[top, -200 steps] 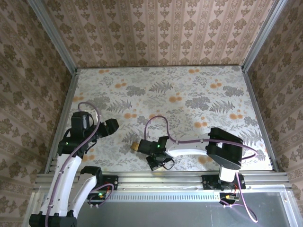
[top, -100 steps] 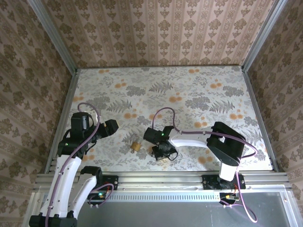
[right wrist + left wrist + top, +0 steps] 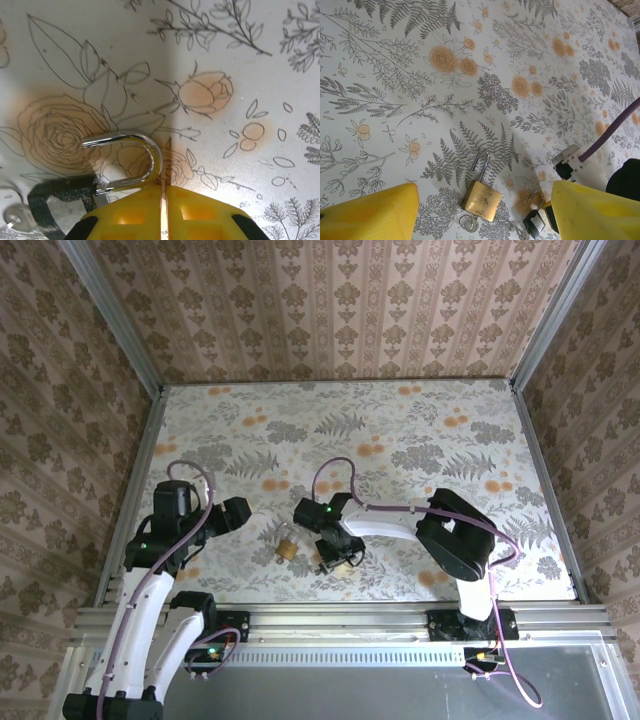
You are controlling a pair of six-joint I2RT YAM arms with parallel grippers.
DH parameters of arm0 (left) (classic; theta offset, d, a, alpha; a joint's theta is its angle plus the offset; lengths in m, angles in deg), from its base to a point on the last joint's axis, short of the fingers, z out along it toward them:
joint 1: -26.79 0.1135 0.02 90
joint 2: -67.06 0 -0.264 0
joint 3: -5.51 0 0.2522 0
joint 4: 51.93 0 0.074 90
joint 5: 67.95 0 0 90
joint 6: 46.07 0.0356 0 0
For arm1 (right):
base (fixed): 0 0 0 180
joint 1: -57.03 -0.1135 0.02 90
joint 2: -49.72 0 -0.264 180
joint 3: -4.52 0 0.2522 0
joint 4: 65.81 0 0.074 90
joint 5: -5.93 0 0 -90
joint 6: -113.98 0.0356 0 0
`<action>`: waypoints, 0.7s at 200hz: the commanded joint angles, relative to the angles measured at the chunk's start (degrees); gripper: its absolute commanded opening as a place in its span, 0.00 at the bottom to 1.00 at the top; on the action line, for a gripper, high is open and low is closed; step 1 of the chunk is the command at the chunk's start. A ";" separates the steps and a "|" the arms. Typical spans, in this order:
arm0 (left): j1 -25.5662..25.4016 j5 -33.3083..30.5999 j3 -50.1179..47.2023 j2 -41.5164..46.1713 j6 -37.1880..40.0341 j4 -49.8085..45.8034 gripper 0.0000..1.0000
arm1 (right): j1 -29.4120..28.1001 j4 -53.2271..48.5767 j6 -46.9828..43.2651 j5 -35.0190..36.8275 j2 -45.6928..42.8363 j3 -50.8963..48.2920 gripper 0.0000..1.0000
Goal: Unlock with the key
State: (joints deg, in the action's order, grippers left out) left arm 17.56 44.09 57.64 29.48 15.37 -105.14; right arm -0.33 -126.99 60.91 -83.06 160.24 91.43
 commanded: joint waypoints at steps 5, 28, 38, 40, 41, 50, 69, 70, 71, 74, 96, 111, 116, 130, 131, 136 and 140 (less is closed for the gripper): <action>0.53 -0.59 -1.64 0.92 -1.01 0.48 0.71 | 0.94 3.23 -1.22 3.12 2.38 3.11 0.13; 0.45 -0.42 -2.78 0.84 -1.72 0.99 0.71 | 1.05 3.03 -1.16 3.18 2.16 3.17 0.13; 0.28 -0.49 -3.40 0.80 -1.95 1.48 0.71 | 1.11 3.12 -1.15 3.36 1.52 2.74 0.13; 0.18 -0.50 -3.57 0.83 -2.03 1.58 0.71 | 1.11 3.17 -1.16 3.44 1.32 2.65 0.13; 0.18 -0.55 -3.70 0.80 -2.07 1.66 0.71 | 1.11 3.19 -1.11 3.50 1.25 2.63 0.13; -0.11 -0.60 -4.53 0.63 -2.35 2.52 0.70 | 1.16 3.37 -1.24 3.80 0.51 2.29 0.14; -1.49 -1.22 -5.69 -0.48 -2.91 4.05 0.70 | 1.54 2.74 -1.16 4.74 -1.12 1.85 0.15; -1.57 -1.30 -5.73 -0.56 -2.91 4.12 0.70 | 1.55 2.71 -1.11 4.81 -1.20 1.79 0.15; -1.71 -1.39 -5.75 -0.65 -2.91 4.16 0.70 | 1.59 2.65 -1.09 4.88 -1.32 1.77 0.15; -2.01 -1.65 -5.93 -0.84 -2.86 4.36 0.70 | 1.63 2.54 -1.03 5.14 -1.67 1.62 0.16; -4.65 -3.93 -6.87 -2.69 -2.57 5.89 0.70 | 1.90 1.63 -0.38 7.12 -5.59 0.12 0.22; -5.92 -5.81 -7.62 -4.17 -2.36 7.69 0.71 | 1.90 2.74 -0.32 8.97 -11.03 -2.29 0.40; -6.03 -6.16 -8.20 -4.60 -2.28 8.99 0.73 | 2.06 3.47 -0.59 9.79 -13.33 -3.55 0.48; -5.26 -8.13 -8.95 -5.86 -1.41 12.11 0.76 | 3.30 5.91 -2.83 13.51 -20.66 -7.77 0.69; -5.13 -8.28 -8.89 -5.98 -1.33 12.24 0.76 | 3.44 6.10 -3.09 13.85 -21.25 -8.11 0.70; -4.59 -9.04 -8.57 -6.53 -0.78 12.95 0.76 | 3.97 6.94 -4.34 16.21 -24.21 -9.90 0.77; -4.17 -9.74 -8.22 -6.84 -0.29 13.52 0.77 | 4.55 7.76 -5.25 18.63 -26.71 -11.50 0.83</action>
State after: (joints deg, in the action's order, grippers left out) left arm 12.05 39.15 49.49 24.21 13.60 -97.29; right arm 1.94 -122.38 59.38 -75.39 145.42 85.81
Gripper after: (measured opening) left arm 0.756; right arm 0.680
